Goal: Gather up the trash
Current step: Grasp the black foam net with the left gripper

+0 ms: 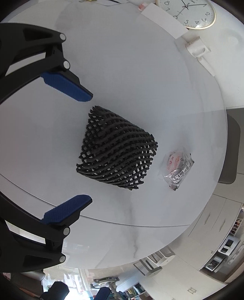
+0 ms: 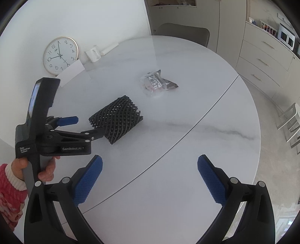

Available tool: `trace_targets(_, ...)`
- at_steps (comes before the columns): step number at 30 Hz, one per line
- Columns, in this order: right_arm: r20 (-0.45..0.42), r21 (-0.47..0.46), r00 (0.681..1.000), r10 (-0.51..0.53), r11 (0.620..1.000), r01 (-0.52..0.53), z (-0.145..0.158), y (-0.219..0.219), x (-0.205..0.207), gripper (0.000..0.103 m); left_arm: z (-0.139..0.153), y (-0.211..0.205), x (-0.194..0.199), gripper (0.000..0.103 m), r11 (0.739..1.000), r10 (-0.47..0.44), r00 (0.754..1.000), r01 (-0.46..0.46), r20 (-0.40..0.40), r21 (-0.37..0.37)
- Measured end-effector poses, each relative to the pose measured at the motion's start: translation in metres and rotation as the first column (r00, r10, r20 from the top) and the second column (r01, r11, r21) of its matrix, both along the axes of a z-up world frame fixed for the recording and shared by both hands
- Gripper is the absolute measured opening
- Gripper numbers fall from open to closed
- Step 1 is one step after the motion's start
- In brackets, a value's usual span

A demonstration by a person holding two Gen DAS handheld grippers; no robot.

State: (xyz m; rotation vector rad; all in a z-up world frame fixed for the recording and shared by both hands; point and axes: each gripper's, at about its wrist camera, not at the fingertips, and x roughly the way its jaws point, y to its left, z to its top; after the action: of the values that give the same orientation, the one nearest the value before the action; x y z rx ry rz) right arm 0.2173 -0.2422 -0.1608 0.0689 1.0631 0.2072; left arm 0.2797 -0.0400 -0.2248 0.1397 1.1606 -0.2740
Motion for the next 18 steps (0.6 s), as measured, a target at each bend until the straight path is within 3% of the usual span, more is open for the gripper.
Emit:
trace_targets(7, -0.033, -0.025, 0.999, -0.040, 0.999, 0.040, -0.009, -0.006, 0.002, 0.101, -0.027, -0.024, 0.026, 0.095, 0.997, -0.066, 0.998, 0.067, -0.023, 0.043)
trace_targets(13, -0.052, -0.030, 0.997, -0.058, 0.998, 0.056, -0.015, -0.009, 0.000, 0.101, -0.035, -0.032, 0.035, 0.092, 0.996, -0.063, 0.998, 0.064, -0.016, 0.057)
trace_targets(15, -0.054, -0.031, 0.997, -0.056, 0.998, 0.054, -0.016, -0.010, 0.001, 0.101, -0.038, -0.035, 0.037, 0.067, 0.995, -0.059, 0.998, 0.060, -0.012, 0.082)
trace_targets(16, -0.054, -0.031, 0.997, -0.056, 0.998, 0.054, -0.016, -0.011, 0.001, 0.101, -0.041, -0.034, 0.038, 0.060, 0.993, -0.055, 0.998, 0.057, -0.020, 0.099)
trace_targets(18, -0.052, -0.031, 0.997, -0.054, 0.998, 0.053, -0.016, -0.011, 0.000, 0.101, -0.045, -0.032, 0.041, 0.031, 0.994, -0.042, 0.998, 0.046, -0.038, 0.103)
